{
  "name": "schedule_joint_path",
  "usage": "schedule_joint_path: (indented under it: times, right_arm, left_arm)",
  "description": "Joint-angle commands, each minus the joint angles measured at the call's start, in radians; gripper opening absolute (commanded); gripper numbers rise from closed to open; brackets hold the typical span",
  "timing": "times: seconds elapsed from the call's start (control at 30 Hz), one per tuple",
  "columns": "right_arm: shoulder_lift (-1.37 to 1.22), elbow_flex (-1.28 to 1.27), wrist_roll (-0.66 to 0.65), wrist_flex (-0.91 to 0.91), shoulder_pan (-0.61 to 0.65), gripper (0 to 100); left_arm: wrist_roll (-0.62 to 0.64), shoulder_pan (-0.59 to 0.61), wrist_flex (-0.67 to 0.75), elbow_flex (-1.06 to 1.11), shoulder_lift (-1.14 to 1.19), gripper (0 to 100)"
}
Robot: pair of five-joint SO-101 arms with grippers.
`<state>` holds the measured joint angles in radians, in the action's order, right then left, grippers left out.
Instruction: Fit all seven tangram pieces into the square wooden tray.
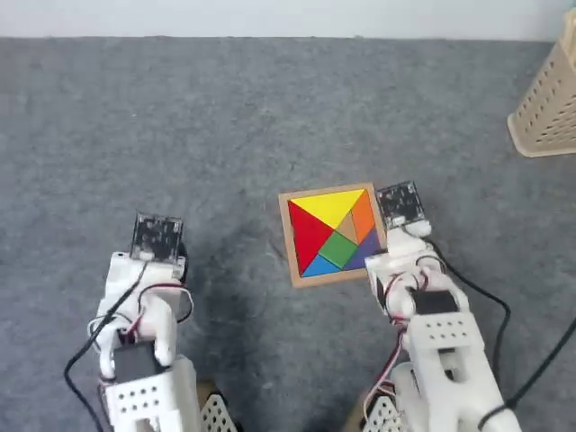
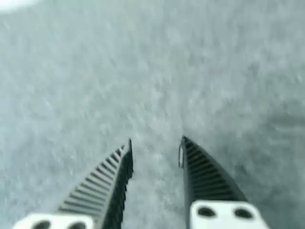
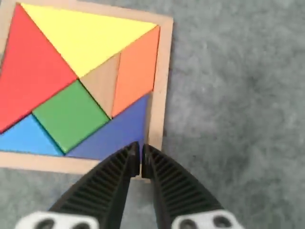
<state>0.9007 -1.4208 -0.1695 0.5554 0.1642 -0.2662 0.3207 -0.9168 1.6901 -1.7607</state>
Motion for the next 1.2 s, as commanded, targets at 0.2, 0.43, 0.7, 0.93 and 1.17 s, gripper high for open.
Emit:
schedule_joint_path:
  times: [0.2,0.43,0.7,0.93,1.17]
  right_arm:
    - [0.335,-0.245,0.012,-0.018,0.001,0.6]
    - [0.615,-0.270,0.012,0.208,-0.120,0.6]
    - [0.851,-0.267,0.012,0.651,-0.496,0.6]
    - [0.912,-0.262,0.017,0.754,-0.685,0.6]
    - [0.911,-0.262,0.015,0.753,-0.688,0.6]
  left_arm:
    - [0.031,-0.074,-0.170,-0.004,-0.032,15]
    - [0.031,-0.075,-0.341,-0.004,-0.034,15]
    - [0.032,-0.075,-0.338,-0.004,-0.034,15]
    - [0.032,-0.075,-0.338,-0.004,-0.034,15]
    - [0.032,-0.075,-0.338,-0.004,-0.034,15]
